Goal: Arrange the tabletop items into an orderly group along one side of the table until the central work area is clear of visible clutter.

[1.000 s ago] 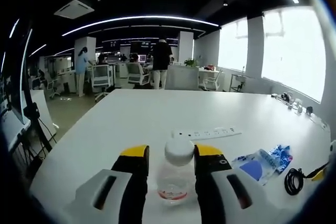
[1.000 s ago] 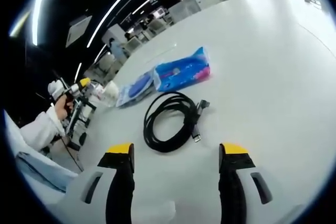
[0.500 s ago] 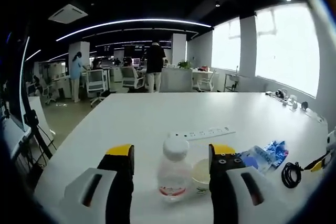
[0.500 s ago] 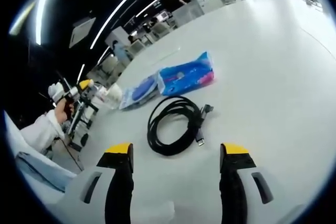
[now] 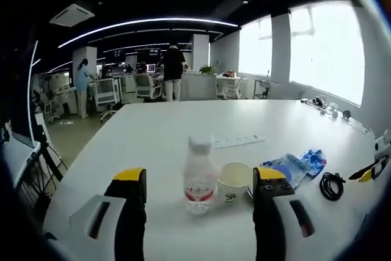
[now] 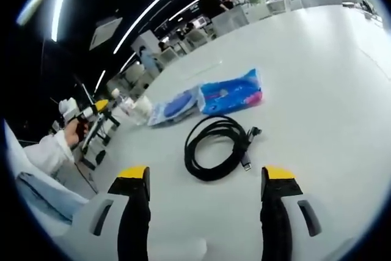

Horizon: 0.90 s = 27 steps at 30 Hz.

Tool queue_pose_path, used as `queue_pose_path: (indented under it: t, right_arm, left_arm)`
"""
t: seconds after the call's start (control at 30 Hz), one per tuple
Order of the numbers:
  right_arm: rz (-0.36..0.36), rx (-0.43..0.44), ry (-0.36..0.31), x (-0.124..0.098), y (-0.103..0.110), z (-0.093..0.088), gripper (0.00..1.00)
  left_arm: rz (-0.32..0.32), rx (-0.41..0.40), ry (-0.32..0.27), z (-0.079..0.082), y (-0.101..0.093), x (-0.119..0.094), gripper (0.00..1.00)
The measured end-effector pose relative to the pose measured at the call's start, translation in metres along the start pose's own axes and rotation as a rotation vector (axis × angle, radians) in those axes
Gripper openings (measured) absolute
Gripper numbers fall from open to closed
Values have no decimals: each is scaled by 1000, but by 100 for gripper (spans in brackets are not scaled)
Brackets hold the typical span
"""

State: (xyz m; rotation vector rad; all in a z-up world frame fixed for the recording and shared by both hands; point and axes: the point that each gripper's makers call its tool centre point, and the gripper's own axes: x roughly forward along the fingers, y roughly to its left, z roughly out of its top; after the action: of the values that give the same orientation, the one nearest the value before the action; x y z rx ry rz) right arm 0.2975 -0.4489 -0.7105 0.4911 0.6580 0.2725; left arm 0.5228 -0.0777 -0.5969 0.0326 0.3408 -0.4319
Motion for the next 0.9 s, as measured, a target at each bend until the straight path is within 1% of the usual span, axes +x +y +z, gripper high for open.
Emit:
queue_pose_path:
  t: [0.13,0.2,0.27,0.3,0.47,0.6,0.77,0.9]
  right_arm:
    - [-15,-30,8,-3,2,1,77]
    - [-26,-33,11,-4,2,2,79]
    - [-43,-39,19,-6,0,4,80]
    - [-47,-43,19,-6,1,5,80]
    - [-46,-35,20,-9,9,8,81]
    - [-36,-33,27,-13,18,7,82]
    - [-26,-31,28,-18,27,2,83]
    - [-25,-22,32,-21,29,-4,83]
  left_arm:
    - [-16,2,18,-12,0,-13,73]
    - [-34,-1,24,-17,-2,-19,72]
    - [-48,-6,26,-22,-3,-25,74]
    - [-52,-13,37,-27,-3,-29,74]
    - [-79,-29,61,-42,-3,-44,78]
    - [-107,-29,88,-54,-8,-58,80]
    - [-115,-40,108,-66,-10,-72,82]
    - [-124,-46,122,-74,-13,-81,82]
